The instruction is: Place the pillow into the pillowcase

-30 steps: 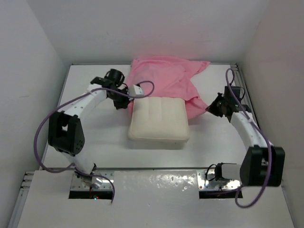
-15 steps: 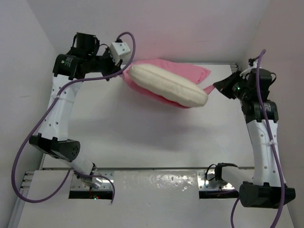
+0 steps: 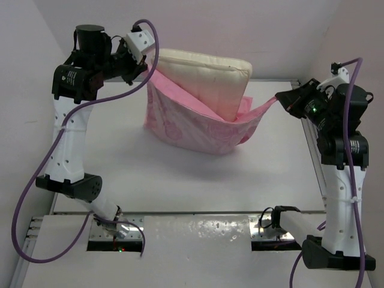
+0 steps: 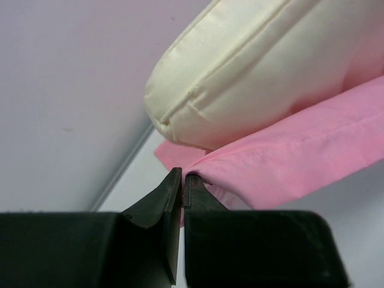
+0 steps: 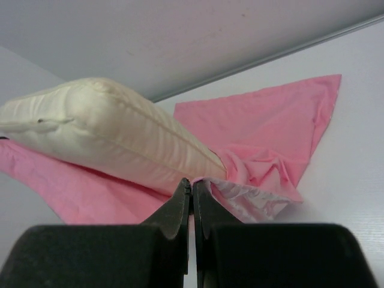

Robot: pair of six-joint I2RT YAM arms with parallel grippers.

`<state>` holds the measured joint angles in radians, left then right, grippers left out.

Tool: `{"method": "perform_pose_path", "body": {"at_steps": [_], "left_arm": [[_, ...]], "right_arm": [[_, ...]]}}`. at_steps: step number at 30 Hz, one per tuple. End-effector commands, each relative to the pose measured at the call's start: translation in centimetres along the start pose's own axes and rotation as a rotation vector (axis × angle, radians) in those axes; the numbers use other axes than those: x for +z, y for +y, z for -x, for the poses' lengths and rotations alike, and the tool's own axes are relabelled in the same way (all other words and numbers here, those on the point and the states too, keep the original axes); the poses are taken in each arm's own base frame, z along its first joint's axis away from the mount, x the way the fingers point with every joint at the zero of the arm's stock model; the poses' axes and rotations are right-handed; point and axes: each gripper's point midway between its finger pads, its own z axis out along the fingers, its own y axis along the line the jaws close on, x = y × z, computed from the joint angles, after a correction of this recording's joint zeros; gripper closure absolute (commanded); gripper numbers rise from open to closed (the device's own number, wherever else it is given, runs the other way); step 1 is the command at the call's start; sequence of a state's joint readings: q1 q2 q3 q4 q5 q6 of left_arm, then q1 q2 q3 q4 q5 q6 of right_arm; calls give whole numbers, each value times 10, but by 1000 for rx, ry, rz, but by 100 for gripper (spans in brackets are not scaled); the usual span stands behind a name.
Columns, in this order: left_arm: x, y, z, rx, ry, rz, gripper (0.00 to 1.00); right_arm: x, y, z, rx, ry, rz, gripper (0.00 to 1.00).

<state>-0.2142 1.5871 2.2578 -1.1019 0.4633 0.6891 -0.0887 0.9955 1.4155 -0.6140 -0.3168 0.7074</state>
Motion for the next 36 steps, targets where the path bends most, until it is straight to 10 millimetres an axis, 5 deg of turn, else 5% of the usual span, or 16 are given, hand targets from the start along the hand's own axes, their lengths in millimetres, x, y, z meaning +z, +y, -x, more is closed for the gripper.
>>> {"method": "perform_pose_path", "body": {"at_steps": [1,6,15,24,32,36], "left_arm": [[-24,48,55,60,-163,205,100],[-35,55,68,71,-191,250,100],[-47,73,86,76,-241,342,100],[-106,122,162,153,-477,624,100],[-158,148,208,209,-661,845,100],[-202,165,223,247,-732,1049,100]], "right_arm": [[-13,35,33,-58,-102,100,100],[-24,45,43,-88,-137,118,100],[-11,69,42,-84,-114,226,100],[-48,122,131,-231,-367,277,100],[-2,141,178,-221,-404,314,100],[-26,159,217,-240,-567,328,100]]}}
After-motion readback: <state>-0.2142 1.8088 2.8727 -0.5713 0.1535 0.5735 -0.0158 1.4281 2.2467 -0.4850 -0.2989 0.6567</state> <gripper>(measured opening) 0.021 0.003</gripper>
